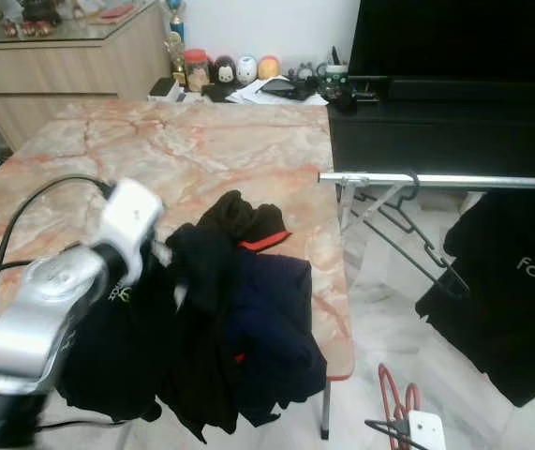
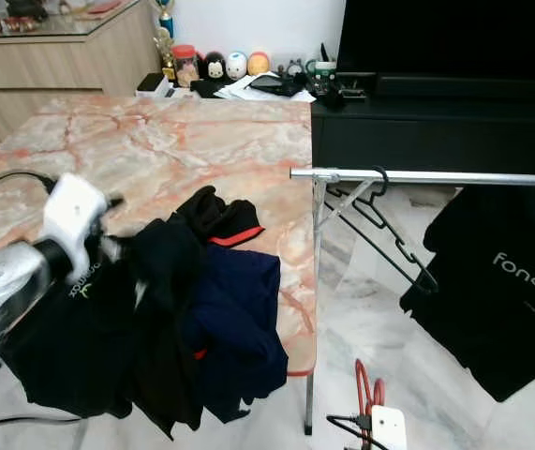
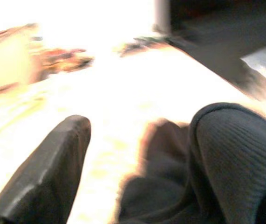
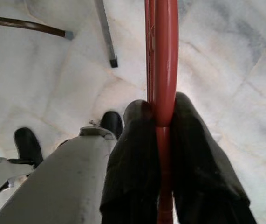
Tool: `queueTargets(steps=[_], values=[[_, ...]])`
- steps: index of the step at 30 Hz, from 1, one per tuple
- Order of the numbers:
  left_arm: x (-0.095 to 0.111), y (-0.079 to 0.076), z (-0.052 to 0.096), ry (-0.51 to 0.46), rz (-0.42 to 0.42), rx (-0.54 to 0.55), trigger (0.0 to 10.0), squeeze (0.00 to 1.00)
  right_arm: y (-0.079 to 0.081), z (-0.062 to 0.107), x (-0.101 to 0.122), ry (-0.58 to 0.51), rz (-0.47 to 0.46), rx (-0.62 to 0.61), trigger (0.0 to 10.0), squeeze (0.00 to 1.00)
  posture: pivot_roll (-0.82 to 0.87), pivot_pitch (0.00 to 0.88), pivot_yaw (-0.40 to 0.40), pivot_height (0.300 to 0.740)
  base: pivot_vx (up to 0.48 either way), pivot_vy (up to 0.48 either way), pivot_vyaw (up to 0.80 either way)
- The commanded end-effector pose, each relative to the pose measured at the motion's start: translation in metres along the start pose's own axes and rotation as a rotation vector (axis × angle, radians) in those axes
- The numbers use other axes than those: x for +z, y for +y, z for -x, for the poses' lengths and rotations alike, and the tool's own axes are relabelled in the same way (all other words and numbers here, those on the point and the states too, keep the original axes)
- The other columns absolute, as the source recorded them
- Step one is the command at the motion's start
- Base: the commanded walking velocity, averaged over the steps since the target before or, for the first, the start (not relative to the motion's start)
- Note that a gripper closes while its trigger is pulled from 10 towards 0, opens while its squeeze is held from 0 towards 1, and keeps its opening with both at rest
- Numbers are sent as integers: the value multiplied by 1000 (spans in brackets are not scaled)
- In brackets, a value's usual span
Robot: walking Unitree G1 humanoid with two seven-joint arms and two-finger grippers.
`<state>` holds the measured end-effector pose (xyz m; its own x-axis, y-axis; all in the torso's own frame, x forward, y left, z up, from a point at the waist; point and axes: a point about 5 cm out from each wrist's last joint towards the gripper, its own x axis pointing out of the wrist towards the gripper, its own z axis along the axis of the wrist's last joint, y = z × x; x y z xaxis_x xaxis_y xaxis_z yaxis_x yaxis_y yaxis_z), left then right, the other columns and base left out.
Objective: Hang hanger
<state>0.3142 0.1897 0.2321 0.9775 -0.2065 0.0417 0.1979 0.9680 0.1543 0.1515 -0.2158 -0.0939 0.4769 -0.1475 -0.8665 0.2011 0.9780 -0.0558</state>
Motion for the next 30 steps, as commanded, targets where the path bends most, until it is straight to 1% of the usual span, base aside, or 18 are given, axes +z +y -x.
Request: queueTargets(steps=[1,2,3,4,6,7,8,9,11,16,17,18,19,21,22,26,28,30], values=[[-21,9,-1,154,45,69,10000,0,1,0,1,-5,-5,-2,10000,0,-10,0,12,740,0,0,0],[-28,-2,1,213,5,-49,10000,0,2,0,1,-6,-7,-2,10000,0,-10,0,12,740,0,0,0],[-41,-22,9,312,-60,-257,10000,0,2,0,1,-7,-10,-2,10000,0,-11,0,15,740,0,0,0],[-44,-31,16,327,-101,-361,10000,0,2,0,1,-7,-11,-2,10000,0,-11,0,16,740,0,0,0],[-47,-52,37,346,-108,-597,10000,0,2,0,1,-6,-13,-2,10000,0,-8,0,17,740,0,0,0],[-46,-62,54,338,-140,-754,10000,0,2,0,0,-6,-14,-2,10000,0,-8,0,17,740,0,0,0],[-46,-62,54,338,-140,-754,10000,0,2,0,0,-6,-14,-2,10000,0,-8,0,17,740,0,0,0],[-43,-66,64,313,-143,-830,10000,0,2,0,0,-5,-14,-1,10000,0,-8,0,17,740,0,0,0],[-41,-65,68,303,-102,-845,10000,0,2,0,1,-5,-11,2,10000,0,-8,0,17,740,0,0,0],[-25,-46,45,163,-9,-610,10000,0,2,0,1,-12,-15,2,10000,0,-2,0,15,740,0,0,0],[-18,-39,39,81,12,-519,10000,0,2,0,1,-14,-19,1,10000,0,-2,0,15,740,0,0,0],[-15,-37,38,57,11,-498,10000,0,2,0,1,-13,-19,1,10000,0,-2,0,15,740,0,0,0],[-13,-31,36,15,41,-417,10000,0,2,0,1,-13,-19,0,10000,0,-5,0,14,740,0,0,0],[-13,-28,36,-3,63,-367,10000,0,2,0,1,-13,-19,0,10000,0,-5,0,14,740,0,0,0],[-16,-22,37,-28,84,-246,10000,0,1,0,0,-14,-19,-2,10000,0,-4,0,12,740,0,0,0],[-31,-15,47,-36,93,-42,10000,0,-1,1,-2,-15,-22,-6,10000,0,1,0,5,740,0,0,0],[-47,-4,55,-9,110,100,10000,0,-2,1,-3,-17,-23,-8,10000,0,0,0,5,740,0,0,0],[-62,7,65,14,76,221,10000,0,-2,1,-4,-22,-29,-11,10000,0,-3,0,2,740,0,0,0]])
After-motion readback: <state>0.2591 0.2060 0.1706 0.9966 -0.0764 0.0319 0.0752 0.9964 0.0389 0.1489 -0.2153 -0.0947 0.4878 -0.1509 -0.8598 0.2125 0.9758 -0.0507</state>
